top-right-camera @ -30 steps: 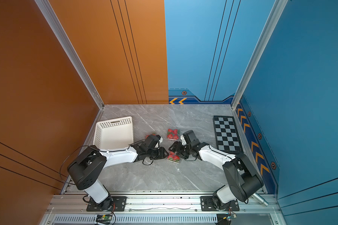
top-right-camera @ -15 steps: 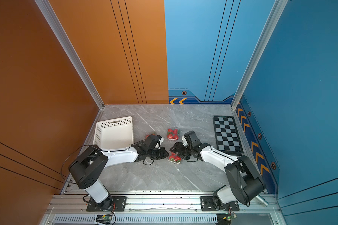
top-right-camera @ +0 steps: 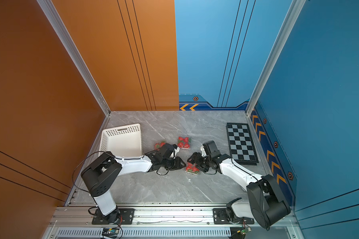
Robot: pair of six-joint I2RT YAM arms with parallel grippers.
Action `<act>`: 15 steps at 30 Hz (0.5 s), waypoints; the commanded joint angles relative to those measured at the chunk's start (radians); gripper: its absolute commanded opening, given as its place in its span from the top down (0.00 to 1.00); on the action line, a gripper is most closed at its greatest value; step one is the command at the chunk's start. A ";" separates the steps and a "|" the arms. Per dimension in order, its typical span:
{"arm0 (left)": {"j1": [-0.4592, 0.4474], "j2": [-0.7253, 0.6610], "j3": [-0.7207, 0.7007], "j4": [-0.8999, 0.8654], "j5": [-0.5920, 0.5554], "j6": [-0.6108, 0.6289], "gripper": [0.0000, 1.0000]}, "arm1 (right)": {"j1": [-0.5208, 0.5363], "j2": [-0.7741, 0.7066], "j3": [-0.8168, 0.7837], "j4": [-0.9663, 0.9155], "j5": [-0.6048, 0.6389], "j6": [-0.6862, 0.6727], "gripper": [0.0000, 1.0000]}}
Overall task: Pack strawberries into containers
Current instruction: Close the packing box at the center of the board.
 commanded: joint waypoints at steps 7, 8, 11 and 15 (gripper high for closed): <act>-0.017 -0.069 -0.060 0.003 0.032 -0.033 0.46 | -0.012 -0.011 -0.026 -0.065 0.011 -0.030 0.28; -0.018 -0.062 -0.059 0.008 0.040 -0.034 0.46 | -0.013 -0.011 -0.027 -0.064 0.010 -0.031 0.28; -0.029 -0.036 -0.056 0.054 0.062 -0.050 0.46 | -0.011 -0.014 -0.028 -0.064 0.010 -0.031 0.28; -0.044 -0.005 -0.041 0.057 0.070 -0.051 0.50 | -0.013 -0.022 -0.030 -0.064 0.011 -0.030 0.29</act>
